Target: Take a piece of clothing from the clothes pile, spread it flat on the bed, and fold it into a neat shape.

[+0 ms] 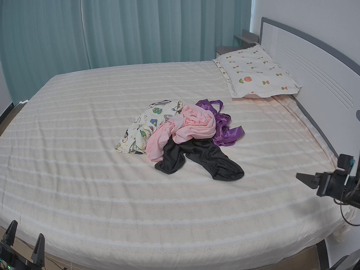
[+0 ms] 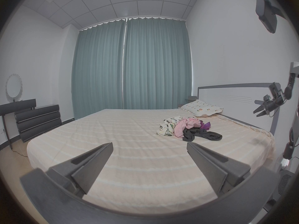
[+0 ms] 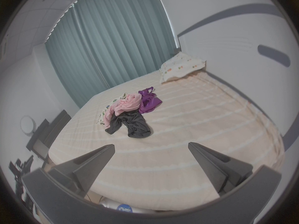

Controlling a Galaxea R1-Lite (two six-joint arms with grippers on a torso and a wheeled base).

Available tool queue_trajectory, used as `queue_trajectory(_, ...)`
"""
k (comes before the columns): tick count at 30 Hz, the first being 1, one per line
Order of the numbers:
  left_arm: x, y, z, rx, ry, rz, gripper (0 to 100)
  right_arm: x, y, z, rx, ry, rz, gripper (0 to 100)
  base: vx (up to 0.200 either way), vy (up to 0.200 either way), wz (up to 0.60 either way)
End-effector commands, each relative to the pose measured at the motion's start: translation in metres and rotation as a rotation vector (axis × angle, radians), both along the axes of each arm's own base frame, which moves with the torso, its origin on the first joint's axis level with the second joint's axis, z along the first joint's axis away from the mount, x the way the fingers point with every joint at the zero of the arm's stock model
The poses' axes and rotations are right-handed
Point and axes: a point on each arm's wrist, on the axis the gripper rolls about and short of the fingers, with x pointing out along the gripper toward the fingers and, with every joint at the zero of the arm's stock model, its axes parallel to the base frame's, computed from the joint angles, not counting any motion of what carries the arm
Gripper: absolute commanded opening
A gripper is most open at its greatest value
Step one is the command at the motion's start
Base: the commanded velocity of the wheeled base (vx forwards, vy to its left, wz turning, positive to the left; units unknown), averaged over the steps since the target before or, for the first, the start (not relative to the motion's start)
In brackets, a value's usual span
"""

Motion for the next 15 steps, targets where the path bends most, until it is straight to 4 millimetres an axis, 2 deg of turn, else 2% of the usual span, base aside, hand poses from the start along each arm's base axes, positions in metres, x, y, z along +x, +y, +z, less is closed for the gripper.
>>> queue_trajectory(1,0.0,0.0,-0.005,-0.001,0.003,0.0,100,0.106,0.04,-0.058,0.136,0.191,0.01,100,0.0,0.0,0.0)
queue_trajectory(7,0.0,0.0,-0.005,-0.001,0.003,0.001,100,0.142,0.055,-0.072,0.194,0.203,-0.008,100,0.0,0.0,0.0)
queue_trajectory(9,0.0,0.0,-0.005,-0.001,0.003,0.001,100,0.155,0.06,-0.086,0.191,0.232,-0.011,100,0.0,0.0,0.0)
queue_trajectory(10,0.0,0.0,-0.005,-0.001,0.003,0.001,100,0.155,0.06,-0.086,0.191,0.232,-0.011,100,0.0,0.0,0.0)
queue_trajectory(11,0.0,0.0,-0.005,0.001,0.003,0.0,100,0.168,0.064,-0.095,0.187,0.236,-0.021,100,0.0,0.0,0.0)
queue_trajectory(15,0.0,0.0,-0.005,-0.001,0.003,0.0,100,0.192,0.073,-0.115,0.167,0.239,-0.059,100,0.0,0.0,0.0)
